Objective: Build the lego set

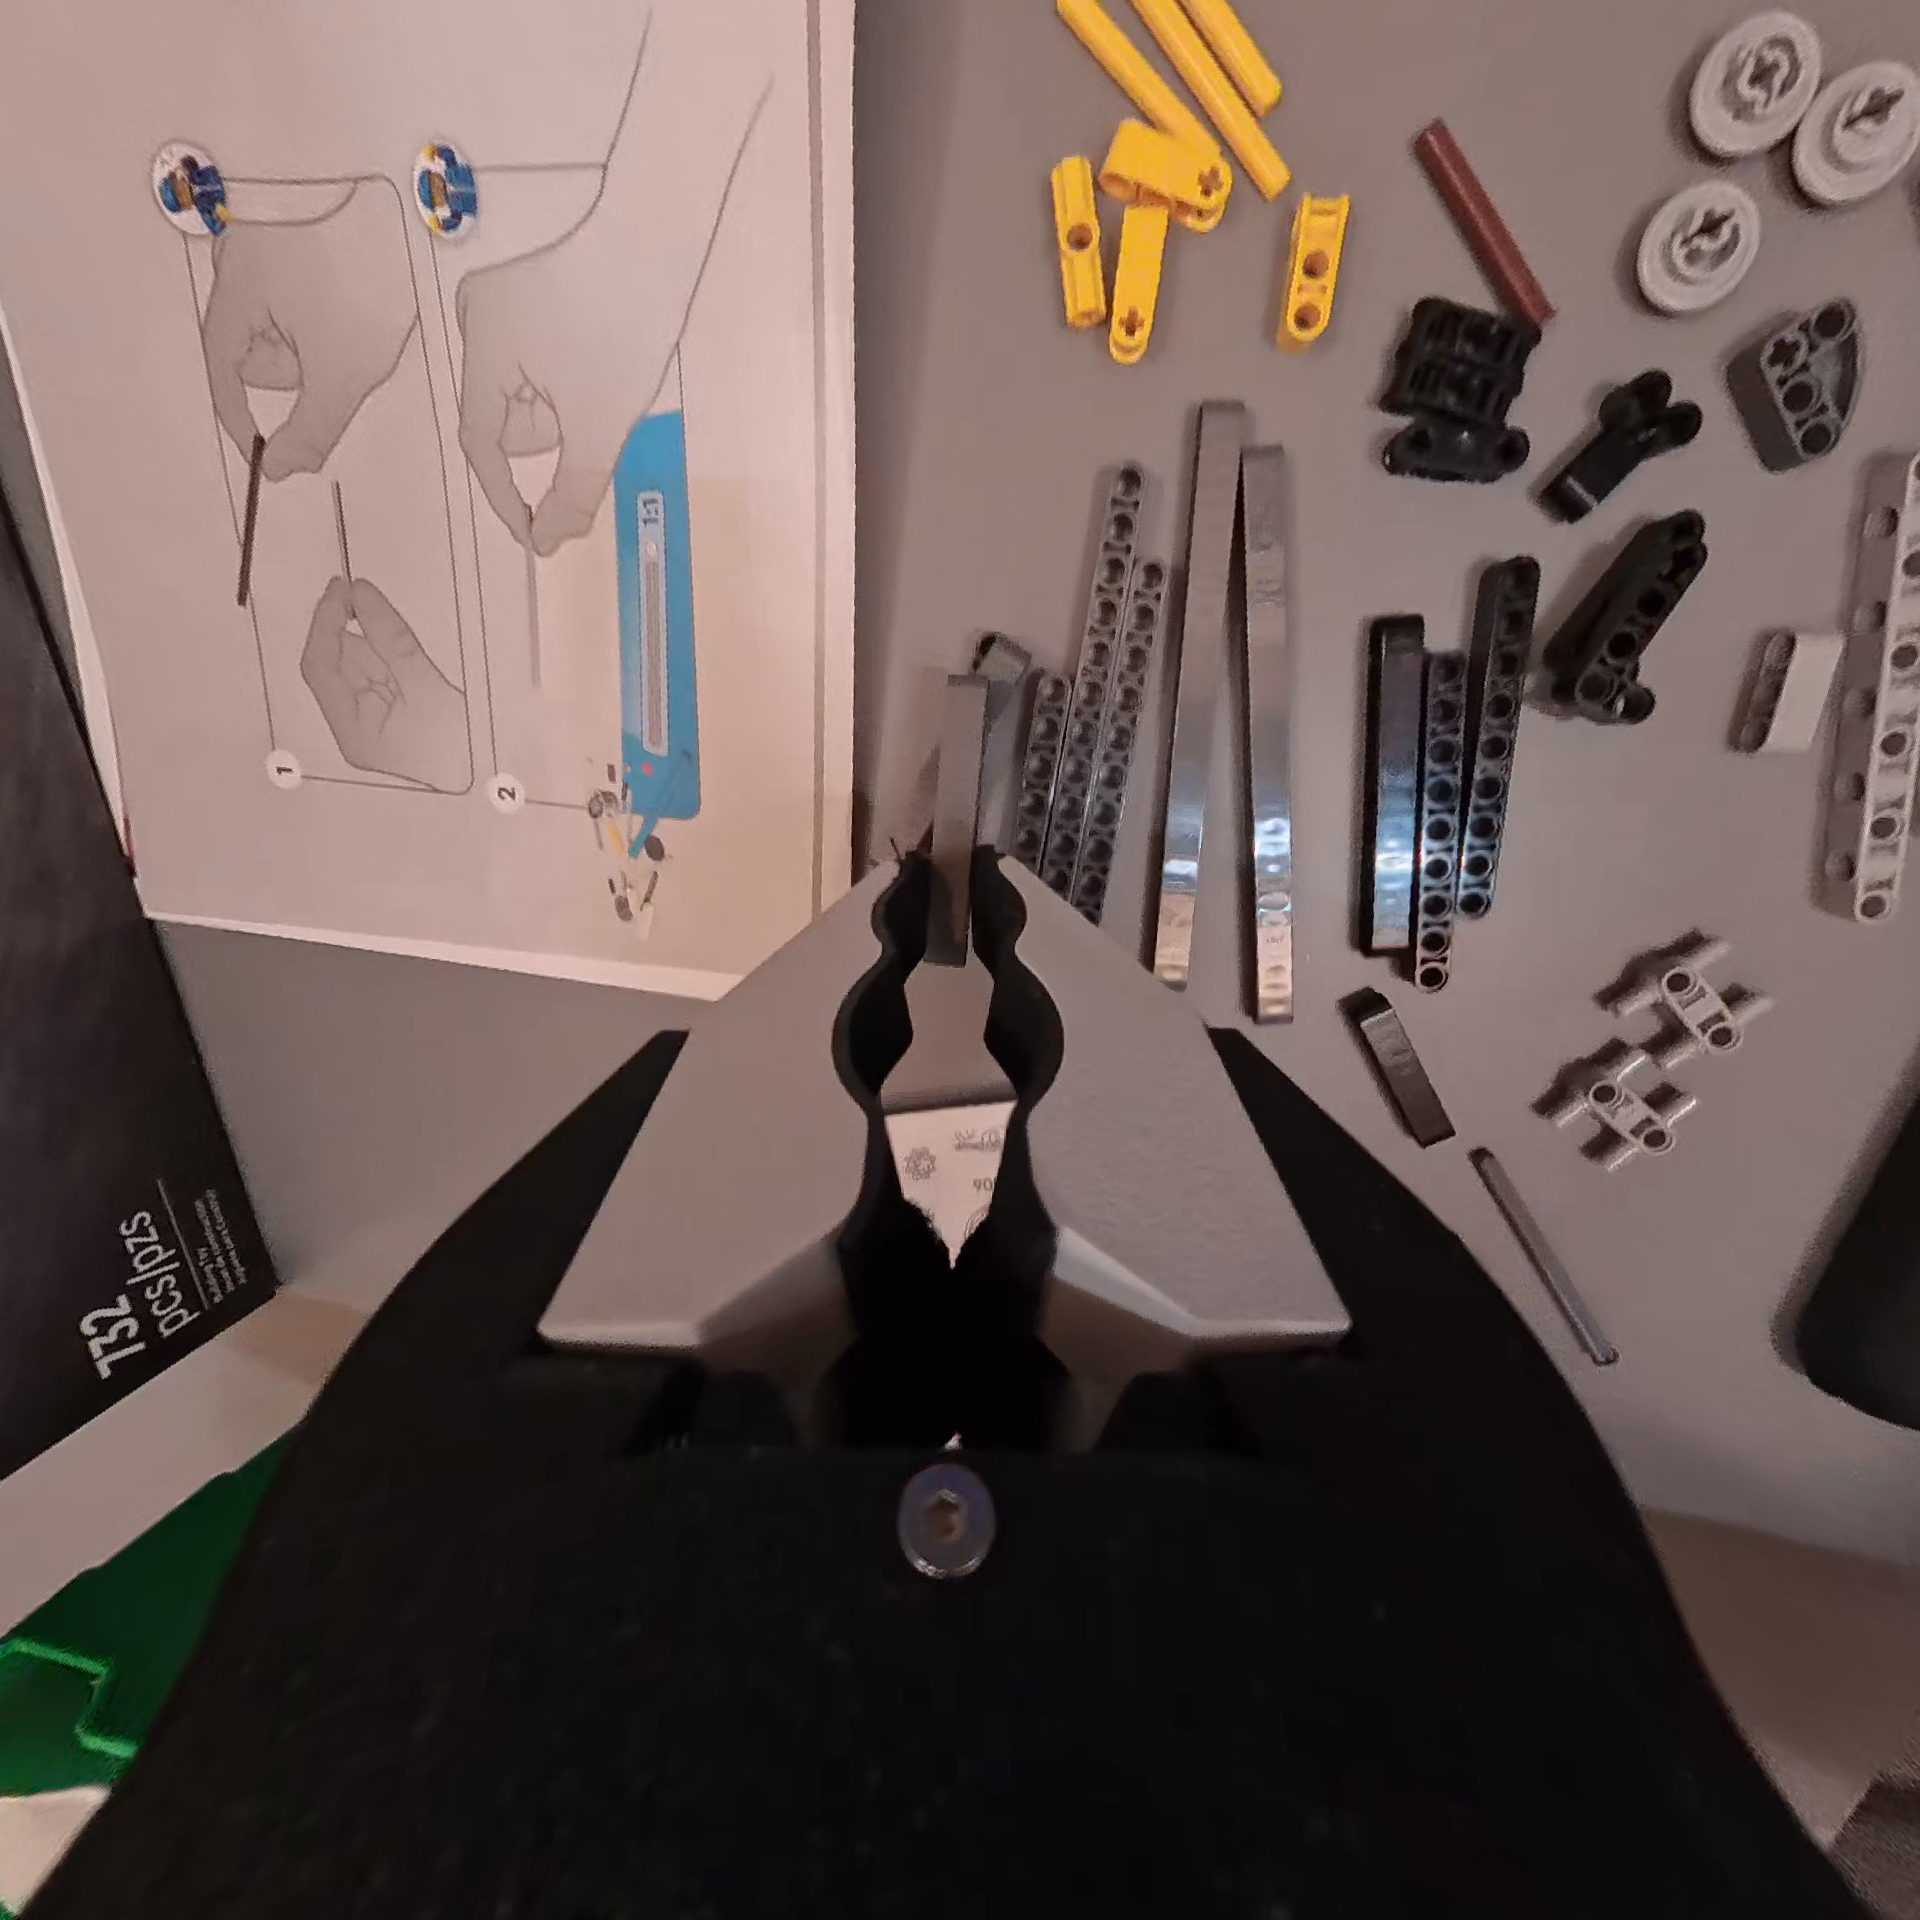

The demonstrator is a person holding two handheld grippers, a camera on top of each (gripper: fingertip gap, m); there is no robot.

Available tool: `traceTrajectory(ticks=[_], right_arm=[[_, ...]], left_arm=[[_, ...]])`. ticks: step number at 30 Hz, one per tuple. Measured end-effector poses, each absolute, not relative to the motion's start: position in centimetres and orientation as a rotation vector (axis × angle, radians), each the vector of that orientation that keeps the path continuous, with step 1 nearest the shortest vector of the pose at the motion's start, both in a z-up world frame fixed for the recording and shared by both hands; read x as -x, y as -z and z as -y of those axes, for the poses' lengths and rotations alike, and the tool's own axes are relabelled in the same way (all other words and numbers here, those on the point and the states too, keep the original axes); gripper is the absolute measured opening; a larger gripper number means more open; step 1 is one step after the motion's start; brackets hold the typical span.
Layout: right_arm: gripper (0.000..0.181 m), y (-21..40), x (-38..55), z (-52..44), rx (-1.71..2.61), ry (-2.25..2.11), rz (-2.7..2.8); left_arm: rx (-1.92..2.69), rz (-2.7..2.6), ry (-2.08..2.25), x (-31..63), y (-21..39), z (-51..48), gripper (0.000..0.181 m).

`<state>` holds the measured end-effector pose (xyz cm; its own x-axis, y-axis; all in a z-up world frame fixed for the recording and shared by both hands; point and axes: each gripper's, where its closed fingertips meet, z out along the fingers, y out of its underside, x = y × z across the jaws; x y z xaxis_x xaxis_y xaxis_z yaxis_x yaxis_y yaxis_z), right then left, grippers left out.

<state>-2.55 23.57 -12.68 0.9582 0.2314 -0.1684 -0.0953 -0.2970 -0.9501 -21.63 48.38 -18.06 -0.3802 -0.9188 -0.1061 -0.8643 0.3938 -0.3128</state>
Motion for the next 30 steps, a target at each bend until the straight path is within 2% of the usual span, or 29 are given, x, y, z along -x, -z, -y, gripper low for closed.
traceTrajectory(ticks=[5,14,22,26,30], right_arm=[[0.02,12.7,2.5,-23.6,1.843,-0.327,0.095],[0.02,12.6,2.5,-23.7,1.842,-0.336,0.092],[0.02,12.6,2.5,-23.6,1.836,-0.337,0.095],[0.02,12.5,2.5,-23.6,1.831,-0.338,0.092],[0.02,12.4,2.4,-23.6,1.826,-0.339,0.089]], left_arm=[[1.584,-2.426,0.403,22.3,19.0,-47.7,0.006],[1.575,-2.441,0.338,21.3,20.2,-48.2,0.007],[1.602,-2.395,0.3,21.4,20.2,-48.6,0.015],[1.609,-2.346,0.312,21.8,19.4,-47.9,0.014],[1.52,-2.254,0.502,19.6,17.1,-43.1,0.014]])
